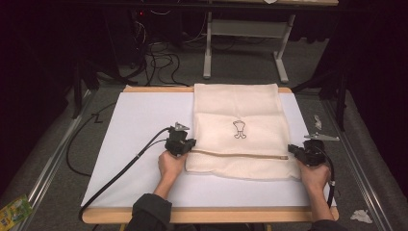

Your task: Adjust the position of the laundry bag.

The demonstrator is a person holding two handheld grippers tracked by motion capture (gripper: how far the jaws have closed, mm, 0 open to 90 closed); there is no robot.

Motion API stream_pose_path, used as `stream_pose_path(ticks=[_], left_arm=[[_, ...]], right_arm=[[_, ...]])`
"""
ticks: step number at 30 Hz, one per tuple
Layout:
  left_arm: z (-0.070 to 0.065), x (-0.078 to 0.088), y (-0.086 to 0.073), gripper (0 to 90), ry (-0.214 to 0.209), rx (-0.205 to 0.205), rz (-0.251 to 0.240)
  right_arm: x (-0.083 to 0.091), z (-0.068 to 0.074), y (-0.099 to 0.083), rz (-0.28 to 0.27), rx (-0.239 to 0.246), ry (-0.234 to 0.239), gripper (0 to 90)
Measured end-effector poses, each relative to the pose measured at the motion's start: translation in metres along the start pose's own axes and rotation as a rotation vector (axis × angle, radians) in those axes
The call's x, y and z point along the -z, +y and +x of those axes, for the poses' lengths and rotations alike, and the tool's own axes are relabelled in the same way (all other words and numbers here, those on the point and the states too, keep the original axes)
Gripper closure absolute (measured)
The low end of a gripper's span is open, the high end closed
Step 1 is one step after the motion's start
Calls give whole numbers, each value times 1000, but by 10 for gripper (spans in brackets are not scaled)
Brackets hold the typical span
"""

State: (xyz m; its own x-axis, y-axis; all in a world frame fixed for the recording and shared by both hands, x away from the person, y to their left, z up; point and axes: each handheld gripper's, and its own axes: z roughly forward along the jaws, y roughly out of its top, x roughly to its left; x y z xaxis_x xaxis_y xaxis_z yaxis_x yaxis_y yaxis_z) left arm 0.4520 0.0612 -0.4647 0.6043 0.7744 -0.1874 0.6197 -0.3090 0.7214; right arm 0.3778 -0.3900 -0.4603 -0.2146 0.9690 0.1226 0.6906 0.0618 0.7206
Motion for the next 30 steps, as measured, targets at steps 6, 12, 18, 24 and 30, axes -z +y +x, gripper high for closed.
stream_pose_path(ticks=[6,12,18,24,30], left_arm=[[6,10,-2,867,13,-1,-20],[12,16,-5,867,12,2,-22],[15,23,-6,866,11,4,-35],[18,31,-7,866,21,-4,-41],[24,41,-11,867,25,-1,-52]], right_arm=[[-4,8,1,-3,21,27,889],[-4,14,1,-7,20,50,889],[-4,16,1,-10,15,63,889],[-5,22,2,-18,21,86,889],[-5,29,2,-27,30,106,889]])
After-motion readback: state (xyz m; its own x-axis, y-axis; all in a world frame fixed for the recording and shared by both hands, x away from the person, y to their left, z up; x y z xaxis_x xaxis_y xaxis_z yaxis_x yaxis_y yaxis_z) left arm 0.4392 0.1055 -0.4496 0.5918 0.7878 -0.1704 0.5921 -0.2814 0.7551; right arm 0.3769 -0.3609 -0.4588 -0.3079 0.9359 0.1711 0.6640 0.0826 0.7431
